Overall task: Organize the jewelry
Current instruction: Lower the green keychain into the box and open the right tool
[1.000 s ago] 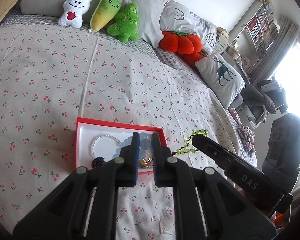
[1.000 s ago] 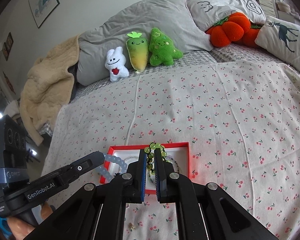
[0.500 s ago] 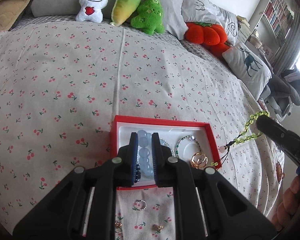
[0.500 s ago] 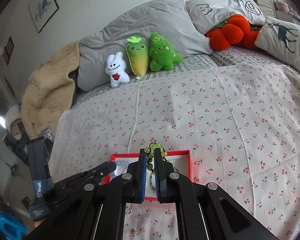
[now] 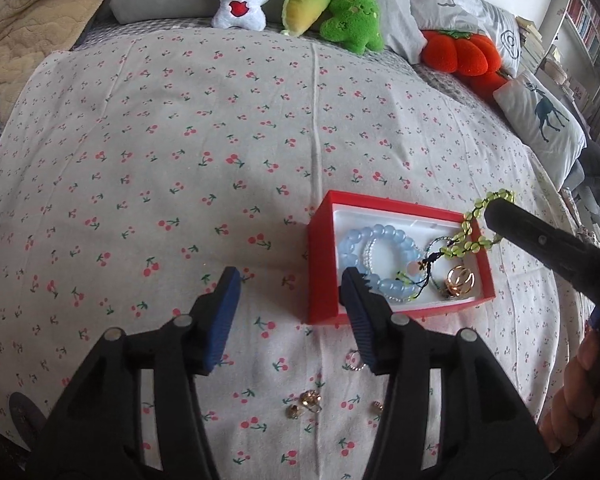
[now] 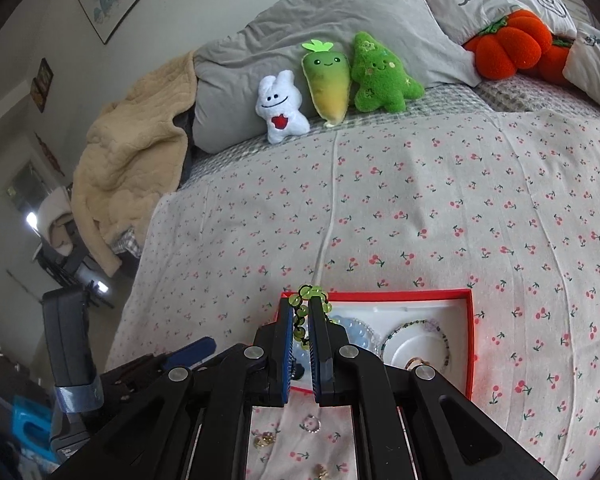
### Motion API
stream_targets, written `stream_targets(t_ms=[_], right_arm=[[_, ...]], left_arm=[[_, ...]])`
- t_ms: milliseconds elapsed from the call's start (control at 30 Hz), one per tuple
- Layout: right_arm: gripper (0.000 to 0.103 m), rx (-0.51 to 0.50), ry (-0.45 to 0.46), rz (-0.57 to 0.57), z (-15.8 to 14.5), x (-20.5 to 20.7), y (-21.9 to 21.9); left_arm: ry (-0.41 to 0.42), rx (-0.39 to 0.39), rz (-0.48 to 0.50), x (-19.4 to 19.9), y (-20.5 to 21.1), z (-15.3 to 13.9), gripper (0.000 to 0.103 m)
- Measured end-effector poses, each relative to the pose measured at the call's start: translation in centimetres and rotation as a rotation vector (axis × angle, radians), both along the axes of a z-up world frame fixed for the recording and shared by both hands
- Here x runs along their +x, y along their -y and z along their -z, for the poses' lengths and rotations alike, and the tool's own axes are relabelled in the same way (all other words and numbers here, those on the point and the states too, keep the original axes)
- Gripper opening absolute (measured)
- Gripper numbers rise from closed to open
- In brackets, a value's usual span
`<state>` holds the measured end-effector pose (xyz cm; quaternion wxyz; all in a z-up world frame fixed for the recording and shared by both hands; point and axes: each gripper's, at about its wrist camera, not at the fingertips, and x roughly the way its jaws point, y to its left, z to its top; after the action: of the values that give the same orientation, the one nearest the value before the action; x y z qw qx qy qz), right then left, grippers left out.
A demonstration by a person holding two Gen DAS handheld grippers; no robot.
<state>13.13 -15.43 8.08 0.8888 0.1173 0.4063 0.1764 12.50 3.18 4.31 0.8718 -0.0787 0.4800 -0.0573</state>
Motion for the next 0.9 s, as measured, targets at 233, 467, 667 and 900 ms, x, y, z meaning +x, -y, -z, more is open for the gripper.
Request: stream_targets(t_ms=[233, 467, 667, 900], right_arm=[[0.007, -0.150, -0.014, 0.045, 2.3, 1.0, 1.4], [0.012, -0.168, -0.052, 0.100, 3.2, 1.5, 3.9], [0.014, -0.173, -0.066, 0.076, 3.0, 0.5, 4.7], [0.018, -0.235, -0.062, 0.041, 3.0, -2.0, 4.7]], left_arm=[[-0.058, 0.015, -0.023, -0.7, -1.0, 1.0, 0.054], [-0.086, 0.022, -0.005, -1.3, -0.5, 1.3, 0.062], [-0.104, 0.026, 0.015, -2.2, 0.2, 1.5, 0.075], [-0.123, 0.036, 0.039, -3.6, 0.8, 1.9, 0.079]])
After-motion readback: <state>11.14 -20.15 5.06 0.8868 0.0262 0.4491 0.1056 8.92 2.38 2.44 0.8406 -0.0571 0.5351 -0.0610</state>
